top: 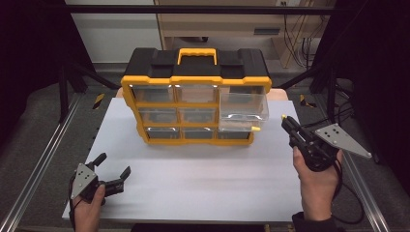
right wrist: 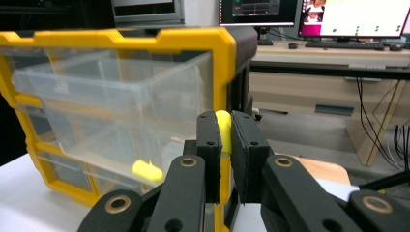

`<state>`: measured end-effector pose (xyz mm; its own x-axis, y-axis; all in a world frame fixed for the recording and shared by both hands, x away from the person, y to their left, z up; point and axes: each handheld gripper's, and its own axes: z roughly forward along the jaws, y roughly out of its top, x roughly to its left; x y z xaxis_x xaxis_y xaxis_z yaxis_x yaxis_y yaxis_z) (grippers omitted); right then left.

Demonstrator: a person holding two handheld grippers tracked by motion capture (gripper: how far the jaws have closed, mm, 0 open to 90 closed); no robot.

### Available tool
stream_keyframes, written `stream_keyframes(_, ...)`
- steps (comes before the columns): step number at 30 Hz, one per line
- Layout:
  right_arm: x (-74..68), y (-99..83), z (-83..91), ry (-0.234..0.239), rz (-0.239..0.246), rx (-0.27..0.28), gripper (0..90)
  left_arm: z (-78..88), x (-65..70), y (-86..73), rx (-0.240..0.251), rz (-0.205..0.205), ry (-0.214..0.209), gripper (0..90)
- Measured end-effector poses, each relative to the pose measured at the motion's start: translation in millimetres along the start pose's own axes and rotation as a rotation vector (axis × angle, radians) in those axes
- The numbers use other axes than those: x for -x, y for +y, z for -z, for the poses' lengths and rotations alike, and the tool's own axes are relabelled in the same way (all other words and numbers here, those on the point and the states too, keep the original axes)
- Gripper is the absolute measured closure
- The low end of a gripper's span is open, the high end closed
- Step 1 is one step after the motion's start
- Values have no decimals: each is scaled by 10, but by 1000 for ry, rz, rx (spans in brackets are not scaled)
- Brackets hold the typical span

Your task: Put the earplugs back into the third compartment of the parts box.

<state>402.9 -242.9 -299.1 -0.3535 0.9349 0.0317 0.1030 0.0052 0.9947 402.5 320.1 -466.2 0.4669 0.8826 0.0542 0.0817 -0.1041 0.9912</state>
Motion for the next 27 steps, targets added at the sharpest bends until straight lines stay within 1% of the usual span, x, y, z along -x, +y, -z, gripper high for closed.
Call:
stream_keyframes(3, -32, 113, -2, 4, 20, 8, 827, 0, -3, -2, -1, 3, 0, 5)
stream_keyframes(11, -105, 415, -41, 7, 56, 44, 827, -7, 0, 0, 0, -1, -3, 5)
stream_keyframes(19, -174, 687, -131, 30, 108, 42, 827, -9, 1, 1, -1, -4, -3, 5)
stream_keyframes(20, -184, 715, -146, 37, 110, 41, 827, -10, 1, 1, -3, -6, -4, 5)
stream_keyframes(22, -205, 773, -173, 60, 96, 43, 826, -12, 2, 1, -3, -8, -4, 5)
stream_keyframes(27, -279, 899, -238, 77, 115, 43, 826, -6, -9, 1, -2, -5, 0, 5)
